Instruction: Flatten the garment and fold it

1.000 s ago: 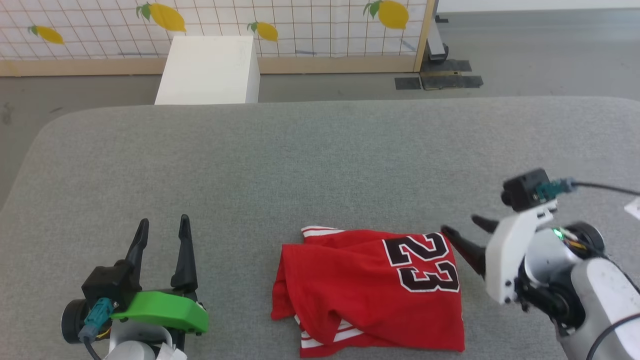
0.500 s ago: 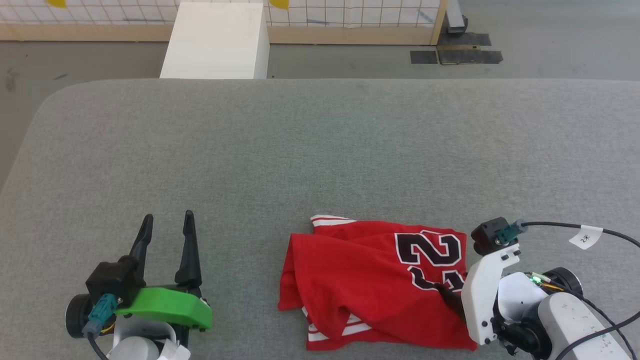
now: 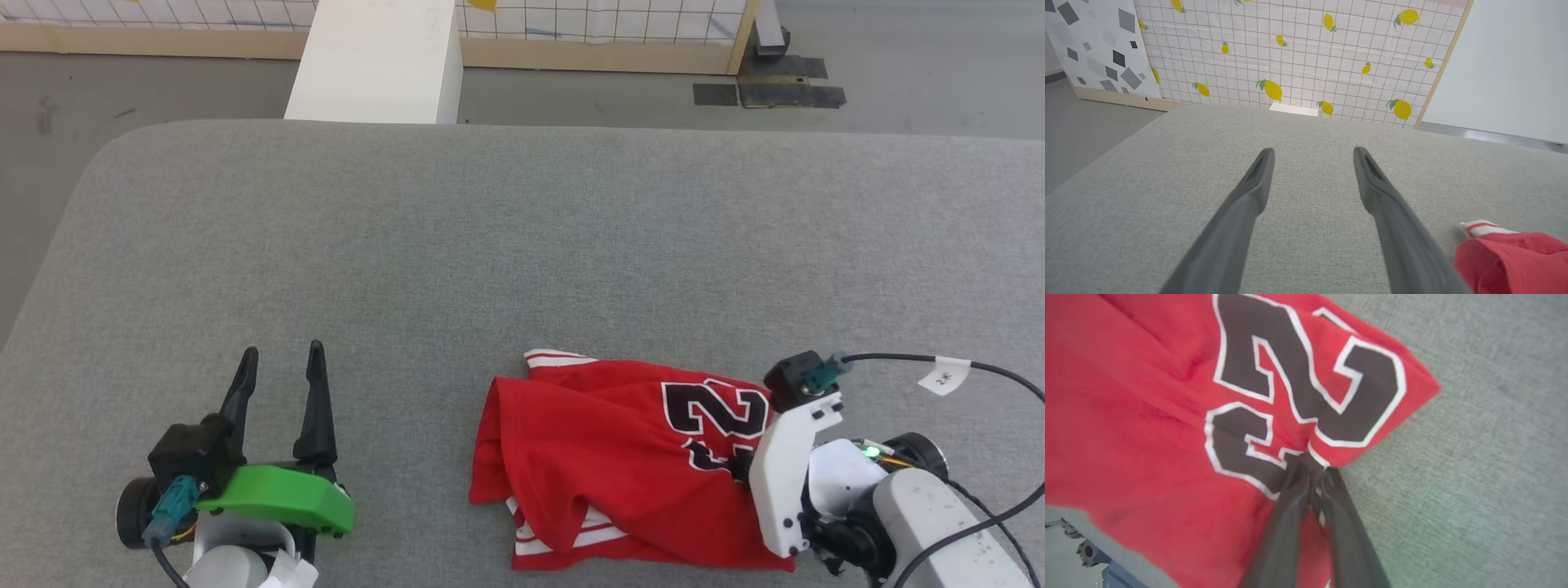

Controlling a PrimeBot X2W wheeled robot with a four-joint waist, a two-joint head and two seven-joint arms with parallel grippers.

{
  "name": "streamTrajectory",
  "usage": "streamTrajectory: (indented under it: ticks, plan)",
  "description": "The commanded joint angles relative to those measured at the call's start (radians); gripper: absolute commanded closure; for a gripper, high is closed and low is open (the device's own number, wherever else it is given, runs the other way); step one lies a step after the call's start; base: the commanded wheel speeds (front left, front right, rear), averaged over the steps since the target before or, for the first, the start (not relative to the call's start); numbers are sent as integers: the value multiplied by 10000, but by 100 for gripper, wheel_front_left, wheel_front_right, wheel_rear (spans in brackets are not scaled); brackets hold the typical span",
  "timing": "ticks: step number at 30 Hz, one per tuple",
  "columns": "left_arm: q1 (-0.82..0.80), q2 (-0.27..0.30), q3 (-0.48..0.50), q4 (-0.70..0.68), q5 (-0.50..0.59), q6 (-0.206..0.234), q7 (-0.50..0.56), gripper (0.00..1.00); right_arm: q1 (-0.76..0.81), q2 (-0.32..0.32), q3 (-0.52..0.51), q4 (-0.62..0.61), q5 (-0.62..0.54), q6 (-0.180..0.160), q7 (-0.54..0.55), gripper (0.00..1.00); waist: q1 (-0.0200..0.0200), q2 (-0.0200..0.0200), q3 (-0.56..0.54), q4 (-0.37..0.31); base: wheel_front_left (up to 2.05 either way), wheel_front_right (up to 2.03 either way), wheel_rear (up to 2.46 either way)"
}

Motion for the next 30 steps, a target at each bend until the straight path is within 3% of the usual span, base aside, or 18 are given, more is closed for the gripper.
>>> streamTrajectory:
  ticks: [1, 5, 9, 16, 23, 30]
  plan:
    - [-118, -30, 18, 14, 17, -38, -74, 0, 138, 39, 266, 145, 76, -15, 17, 100, 0, 0, -67, -37, 0, 0, 0]
    - [-102, -20, 3, 22, 38, -105, -75, 0, -106, -434, 761, -553, 256, -15, -63, 100, 0, 0, -157, -286, 0, 0, 0]
    - [-130, -80, 49, -43, 41, -142, -75, 0, -357, -1331, 1339, -1419, 462, -15, 166, 100, 0, 0, -151, -947, 0, 0, 0]
    - [-331, -178, 54, -119, 185, -172, -75, 0, -1009, -3171, 1712, -2151, 901, -15, 660, 100, 0, 0, 264, -2997, 0, 0, 0]
    - [-1007, -147, 82, -218, 414, -54, -75, 0, -2057, -4171, 1447, -1338, 1061, -15, 154, 100, 0, 0, 1226, -4479, 0, 0, 0]
    - [-1743, 277, -54, -848, 924, 115, 446, 0, -3382, -4584, 644, 486, 956, -15, -1059, 100, 0, 0, 2692, -4581, 0, 0, 0]
